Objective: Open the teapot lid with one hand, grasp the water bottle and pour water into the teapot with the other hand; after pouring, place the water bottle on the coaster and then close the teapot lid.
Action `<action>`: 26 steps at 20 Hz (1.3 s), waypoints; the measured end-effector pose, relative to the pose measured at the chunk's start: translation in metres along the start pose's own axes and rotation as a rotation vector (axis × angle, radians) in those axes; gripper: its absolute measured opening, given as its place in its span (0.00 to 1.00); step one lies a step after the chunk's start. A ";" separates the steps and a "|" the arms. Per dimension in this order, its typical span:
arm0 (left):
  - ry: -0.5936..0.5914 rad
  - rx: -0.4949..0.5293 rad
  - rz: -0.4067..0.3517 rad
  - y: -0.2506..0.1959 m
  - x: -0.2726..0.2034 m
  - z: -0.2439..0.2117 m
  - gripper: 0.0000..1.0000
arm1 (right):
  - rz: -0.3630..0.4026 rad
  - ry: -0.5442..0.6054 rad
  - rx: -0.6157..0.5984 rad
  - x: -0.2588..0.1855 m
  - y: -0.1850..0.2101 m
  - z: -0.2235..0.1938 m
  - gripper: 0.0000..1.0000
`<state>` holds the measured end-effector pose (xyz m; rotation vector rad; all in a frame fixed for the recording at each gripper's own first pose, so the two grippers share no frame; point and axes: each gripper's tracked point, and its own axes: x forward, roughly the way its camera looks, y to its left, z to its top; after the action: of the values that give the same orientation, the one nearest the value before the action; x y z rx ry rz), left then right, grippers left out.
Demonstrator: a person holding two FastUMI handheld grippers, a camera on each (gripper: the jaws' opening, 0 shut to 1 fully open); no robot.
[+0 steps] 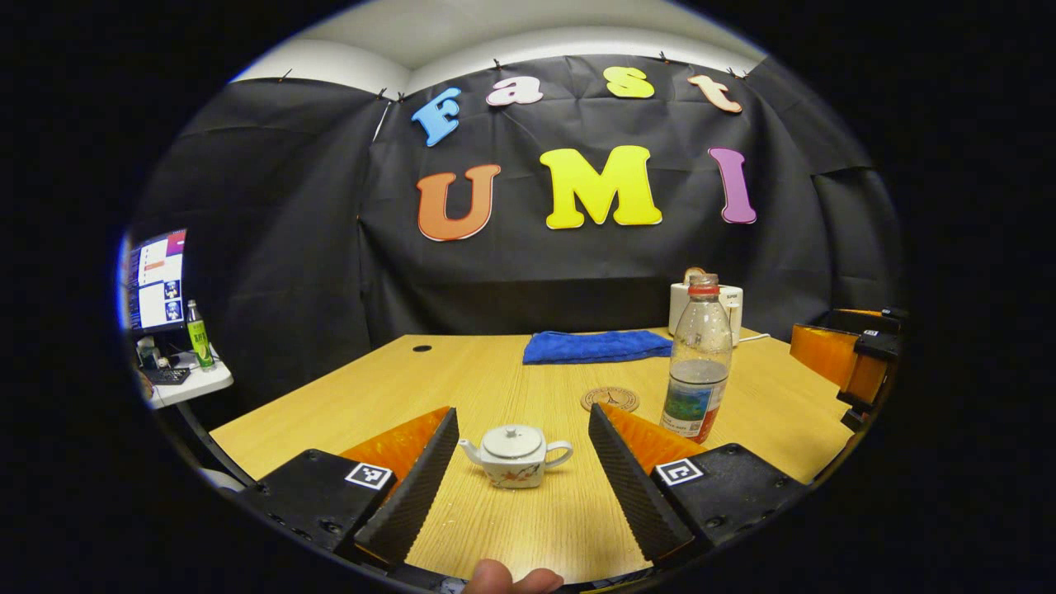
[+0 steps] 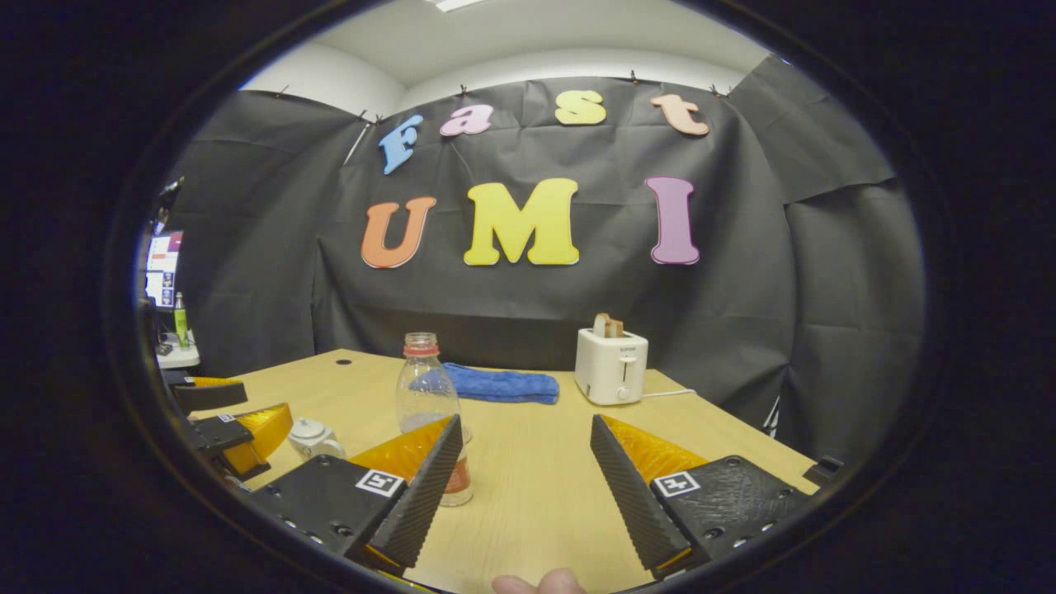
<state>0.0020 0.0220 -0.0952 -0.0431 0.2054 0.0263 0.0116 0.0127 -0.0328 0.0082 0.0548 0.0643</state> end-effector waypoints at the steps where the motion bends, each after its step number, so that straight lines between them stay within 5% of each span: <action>1: 0.017 -0.014 0.002 0.003 0.003 -0.003 1.00 | -0.002 0.006 -0.001 0.002 -0.002 -0.004 0.94; 7: 0.098 -0.057 -0.032 0.008 0.031 -0.012 0.96 | -0.021 0.043 0.019 0.010 -0.017 -0.018 0.94; 16: 0.222 -0.034 -0.064 0.008 0.059 -0.036 0.64 | -0.044 0.096 0.061 0.027 -0.039 -0.039 0.94; 18: 0.227 -0.019 -0.046 0.011 0.062 -0.035 0.66 | -0.050 0.102 0.063 0.030 -0.041 -0.041 0.94; 19: 0.228 -0.013 -0.042 0.011 0.062 -0.035 0.57 | -0.052 0.102 0.060 0.031 -0.042 -0.042 0.94; 20: 0.228 -0.007 -0.038 0.011 0.062 -0.034 0.59 | -0.053 0.099 0.056 0.031 -0.043 -0.041 0.94; 23: 0.216 0.016 -0.024 0.012 0.065 -0.034 0.31 | -0.007 0.080 0.049 0.032 -0.030 -0.040 0.94; 26: 0.207 0.024 -0.027 0.009 0.065 -0.032 0.16 | 0.060 0.099 0.031 0.030 -0.013 -0.047 0.95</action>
<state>0.0587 0.0308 -0.1405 -0.0250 0.4116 -0.0073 0.0401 0.0017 -0.0812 0.0376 0.1550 0.1234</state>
